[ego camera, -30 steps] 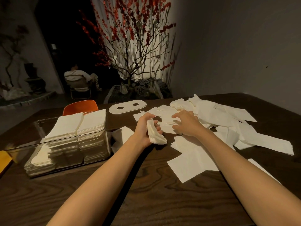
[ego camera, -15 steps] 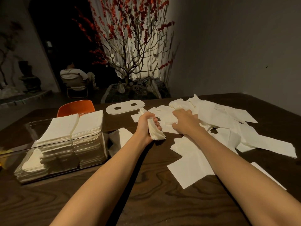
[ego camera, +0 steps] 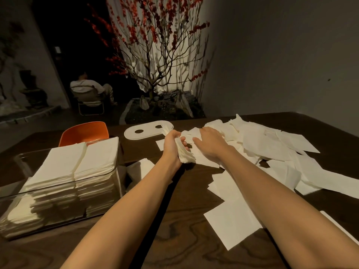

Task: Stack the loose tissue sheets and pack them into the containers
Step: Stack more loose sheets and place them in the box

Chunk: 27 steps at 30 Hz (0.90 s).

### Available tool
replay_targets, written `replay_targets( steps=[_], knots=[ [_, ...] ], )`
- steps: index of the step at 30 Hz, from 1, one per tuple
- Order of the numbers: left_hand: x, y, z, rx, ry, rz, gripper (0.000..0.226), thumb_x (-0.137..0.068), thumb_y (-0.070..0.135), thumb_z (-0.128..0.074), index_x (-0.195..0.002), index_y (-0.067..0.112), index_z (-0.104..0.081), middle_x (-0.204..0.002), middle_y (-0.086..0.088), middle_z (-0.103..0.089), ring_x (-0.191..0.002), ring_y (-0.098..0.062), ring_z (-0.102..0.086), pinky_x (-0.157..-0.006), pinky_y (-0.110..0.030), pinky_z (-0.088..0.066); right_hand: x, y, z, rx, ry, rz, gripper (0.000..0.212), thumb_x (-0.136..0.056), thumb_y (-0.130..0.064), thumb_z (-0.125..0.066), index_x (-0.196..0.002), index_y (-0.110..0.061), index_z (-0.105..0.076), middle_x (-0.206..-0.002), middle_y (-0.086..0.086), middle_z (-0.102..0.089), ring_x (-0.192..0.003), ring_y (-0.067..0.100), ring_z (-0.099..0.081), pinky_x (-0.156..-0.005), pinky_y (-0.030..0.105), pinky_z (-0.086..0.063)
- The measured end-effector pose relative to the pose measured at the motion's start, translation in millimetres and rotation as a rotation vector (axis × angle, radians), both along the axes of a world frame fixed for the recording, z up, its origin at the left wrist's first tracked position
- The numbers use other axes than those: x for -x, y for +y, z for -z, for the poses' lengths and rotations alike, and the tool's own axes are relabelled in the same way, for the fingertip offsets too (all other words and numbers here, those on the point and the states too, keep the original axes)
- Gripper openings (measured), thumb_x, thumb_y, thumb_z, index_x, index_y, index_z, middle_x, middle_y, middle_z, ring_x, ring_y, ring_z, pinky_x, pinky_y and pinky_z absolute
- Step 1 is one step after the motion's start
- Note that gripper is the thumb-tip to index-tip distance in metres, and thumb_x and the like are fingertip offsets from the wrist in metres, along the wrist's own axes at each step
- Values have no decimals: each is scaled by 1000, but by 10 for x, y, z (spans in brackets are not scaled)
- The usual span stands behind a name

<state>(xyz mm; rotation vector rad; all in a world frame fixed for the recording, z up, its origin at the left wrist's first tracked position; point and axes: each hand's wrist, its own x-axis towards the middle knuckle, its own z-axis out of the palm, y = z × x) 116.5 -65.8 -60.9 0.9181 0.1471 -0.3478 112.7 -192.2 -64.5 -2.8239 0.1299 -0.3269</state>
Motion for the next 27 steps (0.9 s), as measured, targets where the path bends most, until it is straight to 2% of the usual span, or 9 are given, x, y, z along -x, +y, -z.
replay_targets(
  steps=[3, 6, 11, 14, 16, 18, 20, 23, 27],
  knots=[
    [-36, -19, 2, -16, 2, -8, 14, -87, 15, -47, -74, 10, -49, -61, -2, -44, -53, -11, -40, -53, -23, -33, -100, -7, -27, 91, 93, 68, 52, -100, -45, -34, -139, -11, -44, -143, 10, -46, -128, 30, -43, -103, 41, -36],
    [-60, -8, 10, -4, -5, -9, 13, -87, 13, -46, -75, 10, -48, -62, -2, -43, -53, -11, -38, -52, -23, -32, -185, -30, -49, 127, 134, 84, 48, -102, -37, -28, -138, -10, -46, -145, 12, -41, -131, 31, -35, -106, 43, -30],
    [-66, 42, -9, -25, -6, -31, 6, -87, 11, -46, -81, 10, -49, -68, -3, -43, -56, -11, -39, -54, -23, -33, -246, -80, -69, 153, 54, 64, 32, -99, -17, -41, -128, -16, -55, -131, 7, -53, -122, 27, -45, -103, 41, -34],
    [-48, 55, -16, -19, -4, -30, 6, -86, 11, -47, -80, 11, -49, -69, -3, -44, -55, -11, -39, -52, -23, -33, -209, -106, -42, 42, -26, 48, 21, -97, -18, -48, -108, -21, -65, -108, 2, -65, -103, 21, -57, -92, 36, -44],
    [-26, 52, -35, -54, -4, -40, 6, -85, 12, -48, -80, 11, -51, -68, -4, -46, -56, -11, -42, -52, -24, -35, -183, -123, -13, -39, -124, 83, 16, -96, -19, -53, -106, -24, -64, -106, 1, -65, -93, 16, -58, -80, 28, -49],
    [-9, 36, -52, -93, -7, -38, 4, -85, 13, -50, -84, 11, -53, -70, -5, -49, -58, -11, -44, -53, -25, -38, -155, -131, 21, -13, -228, 123, 22, -92, -19, -61, -112, -24, -61, -118, 1, -58, -101, 16, -54, -82, 25, -47],
    [-4, 16, -62, -93, -11, -14, 5, -85, 14, -51, -87, 11, -53, -73, -6, -50, -59, -12, -46, -54, -26, -39, -163, -144, 57, 63, -257, 111, 40, -88, -23, -65, -126, -24, -52, -134, 3, -45, -119, 20, -43, -97, 28, -41],
    [14, -5, -65, -109, -4, 17, 6, -87, 15, -50, -86, 11, -54, -74, -6, -52, -61, -13, -49, -55, -26, -42, -186, -152, 64, 92, -194, 103, 64, -87, -26, -66, -143, -25, -35, -152, 6, -25, -137, 25, -26, -112, 36, -28],
    [-11, 2, -22, -102, 13, 37, 6, -87, 17, -51, -88, 11, -54, -75, -6, -53, -61, -12, -50, -56, -25, -43, -246, -173, 55, 115, -99, 88, 73, -89, -24, -64, -150, -24, -24, -159, 8, -11, -145, 30, -12, -116, 42, -19]
  ],
)
